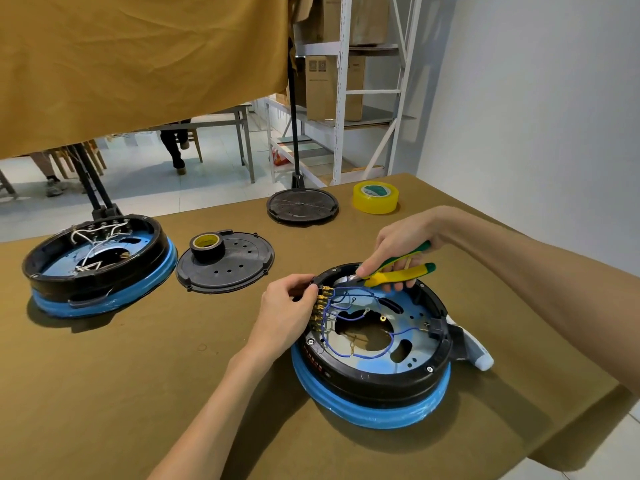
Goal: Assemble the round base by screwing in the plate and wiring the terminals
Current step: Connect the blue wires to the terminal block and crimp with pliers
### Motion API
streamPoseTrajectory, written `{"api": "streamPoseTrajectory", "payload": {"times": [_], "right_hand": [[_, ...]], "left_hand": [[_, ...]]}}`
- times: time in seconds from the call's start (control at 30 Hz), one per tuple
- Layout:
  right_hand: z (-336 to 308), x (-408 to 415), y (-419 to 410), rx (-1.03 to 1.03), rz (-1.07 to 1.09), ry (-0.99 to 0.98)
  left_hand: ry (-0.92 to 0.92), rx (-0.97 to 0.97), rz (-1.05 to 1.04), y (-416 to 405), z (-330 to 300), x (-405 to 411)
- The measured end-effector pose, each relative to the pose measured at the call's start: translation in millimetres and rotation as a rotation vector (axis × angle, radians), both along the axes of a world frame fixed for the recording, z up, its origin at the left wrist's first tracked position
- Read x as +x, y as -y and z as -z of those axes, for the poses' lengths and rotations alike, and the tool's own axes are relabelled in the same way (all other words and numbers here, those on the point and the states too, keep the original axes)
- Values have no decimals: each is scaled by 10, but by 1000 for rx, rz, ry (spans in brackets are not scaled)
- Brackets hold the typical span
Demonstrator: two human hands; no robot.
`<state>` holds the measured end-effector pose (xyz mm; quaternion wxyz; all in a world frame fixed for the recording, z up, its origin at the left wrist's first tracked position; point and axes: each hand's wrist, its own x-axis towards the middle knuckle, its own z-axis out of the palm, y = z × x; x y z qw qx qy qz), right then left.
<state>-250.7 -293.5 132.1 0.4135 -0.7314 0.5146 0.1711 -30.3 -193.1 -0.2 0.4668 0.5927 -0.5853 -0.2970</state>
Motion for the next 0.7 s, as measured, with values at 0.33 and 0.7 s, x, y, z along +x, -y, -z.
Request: {"api": "streamPoseTrajectory", "payload": {"times": [0.33,0.7], "right_hand": [[30,80,44,-36,-40,9],[157,-35,23,-116,-72,118]], "left_hand": [[1,1,-17,-10,-14,-17],[-60,12,-38,-15,-6,-53]]}}
